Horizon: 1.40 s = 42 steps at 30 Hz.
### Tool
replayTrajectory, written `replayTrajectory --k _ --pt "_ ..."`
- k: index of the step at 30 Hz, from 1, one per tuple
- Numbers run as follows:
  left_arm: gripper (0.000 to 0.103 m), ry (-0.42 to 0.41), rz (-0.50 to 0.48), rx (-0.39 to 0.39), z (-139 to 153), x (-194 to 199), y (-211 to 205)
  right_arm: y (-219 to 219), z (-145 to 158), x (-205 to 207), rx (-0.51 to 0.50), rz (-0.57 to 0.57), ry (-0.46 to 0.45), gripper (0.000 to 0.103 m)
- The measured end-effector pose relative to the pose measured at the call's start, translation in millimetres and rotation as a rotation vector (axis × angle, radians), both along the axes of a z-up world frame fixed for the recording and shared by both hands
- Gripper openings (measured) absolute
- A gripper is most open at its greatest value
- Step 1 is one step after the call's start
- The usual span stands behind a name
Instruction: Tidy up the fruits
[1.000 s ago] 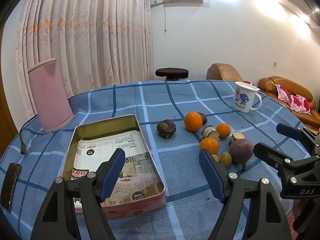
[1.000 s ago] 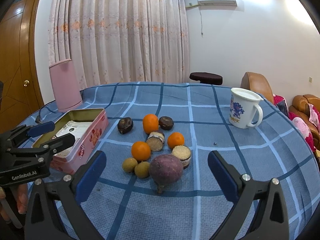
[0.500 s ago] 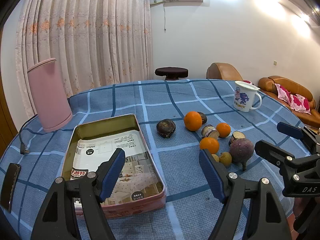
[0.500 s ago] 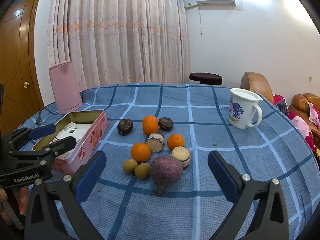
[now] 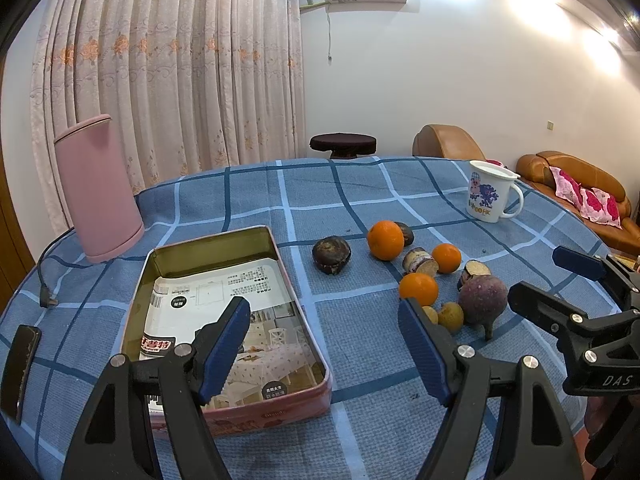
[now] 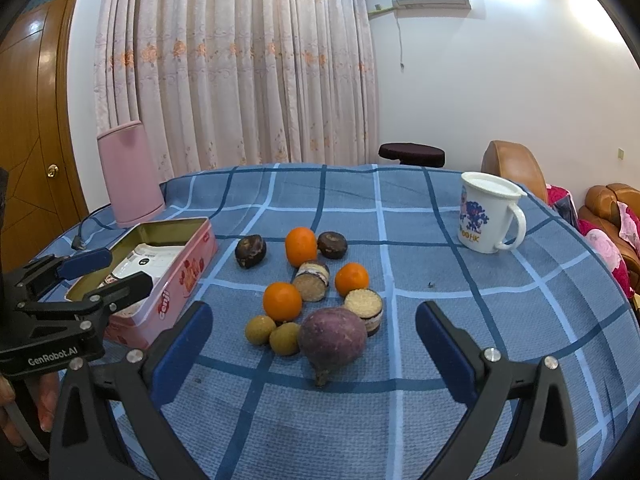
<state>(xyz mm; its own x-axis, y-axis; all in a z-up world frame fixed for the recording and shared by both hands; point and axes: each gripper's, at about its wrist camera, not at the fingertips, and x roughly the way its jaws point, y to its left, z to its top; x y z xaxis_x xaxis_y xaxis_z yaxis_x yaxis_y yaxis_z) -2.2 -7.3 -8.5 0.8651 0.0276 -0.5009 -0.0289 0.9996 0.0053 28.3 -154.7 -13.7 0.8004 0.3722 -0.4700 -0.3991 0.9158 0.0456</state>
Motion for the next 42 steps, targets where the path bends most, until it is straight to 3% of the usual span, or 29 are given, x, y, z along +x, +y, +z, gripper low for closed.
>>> replayTrajectory --k 17,29,34,39,42 --pt "0.078 0.008 -0.004 -0.002 -6.7 -1.9 -3.7 -2.4 -6.7 2.7 0.009 -0.003 0.016 0.103" --pt "0.078 0.031 -0.015 -0.007 -12.2 3.0 -6.2 -8.6 -23.1 20.7 0.034 -0.015 0.078 0.103" --pt "0.078 0.046 -0.040 -0.002 -17.0 4.9 -13.2 -11.7 -38.6 43.4 0.058 -0.015 0.189 0.081" --pt "0.078 0.057 -0.046 -0.007 -19.5 7.9 -15.7 -10.7 -44.2 55.4 0.057 -0.015 0.242 0.076" --pt "0.078 0.062 -0.055 -0.016 -20.1 8.4 -16.8 -9.0 -46.6 58.6 0.072 0.029 0.262 0.054"
